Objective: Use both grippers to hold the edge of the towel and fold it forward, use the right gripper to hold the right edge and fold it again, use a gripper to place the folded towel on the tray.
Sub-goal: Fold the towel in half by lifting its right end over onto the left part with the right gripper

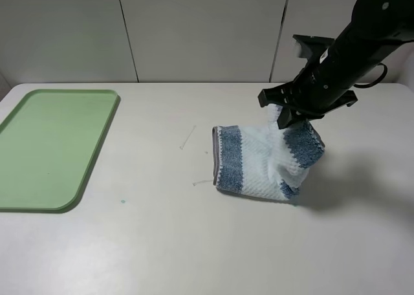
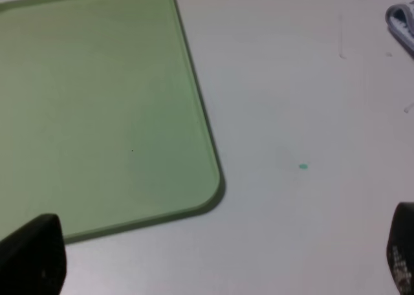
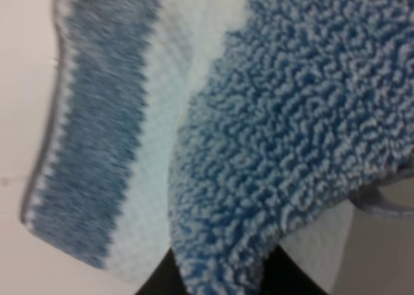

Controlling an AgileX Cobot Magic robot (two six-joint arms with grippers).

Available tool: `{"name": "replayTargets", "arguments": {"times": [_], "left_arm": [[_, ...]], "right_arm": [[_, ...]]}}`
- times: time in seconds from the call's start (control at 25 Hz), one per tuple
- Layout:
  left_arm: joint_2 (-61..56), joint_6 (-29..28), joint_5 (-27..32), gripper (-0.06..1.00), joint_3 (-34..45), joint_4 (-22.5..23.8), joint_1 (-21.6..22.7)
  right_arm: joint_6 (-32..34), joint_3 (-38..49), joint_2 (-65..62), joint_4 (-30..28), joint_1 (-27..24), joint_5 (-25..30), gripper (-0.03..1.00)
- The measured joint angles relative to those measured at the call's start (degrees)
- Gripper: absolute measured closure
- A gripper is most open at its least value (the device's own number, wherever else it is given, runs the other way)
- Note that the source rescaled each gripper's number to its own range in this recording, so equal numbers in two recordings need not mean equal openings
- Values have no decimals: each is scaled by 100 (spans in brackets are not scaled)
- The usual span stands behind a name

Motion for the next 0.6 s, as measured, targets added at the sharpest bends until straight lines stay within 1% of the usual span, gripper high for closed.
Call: {"name": "replayTargets", "arguments": {"times": [0.16, 0.32, 0.6], "left_arm": [[0, 0, 0, -5, 0, 0, 0], [0, 0, 0, -5, 0, 0, 0], [0, 0, 0, -5, 0, 0, 0]], "right_arm": [[0, 0, 0, 179, 37, -172, 88], [0, 0, 0, 213, 84, -269, 88], [18, 0, 63, 288, 356, -668, 88]]}}
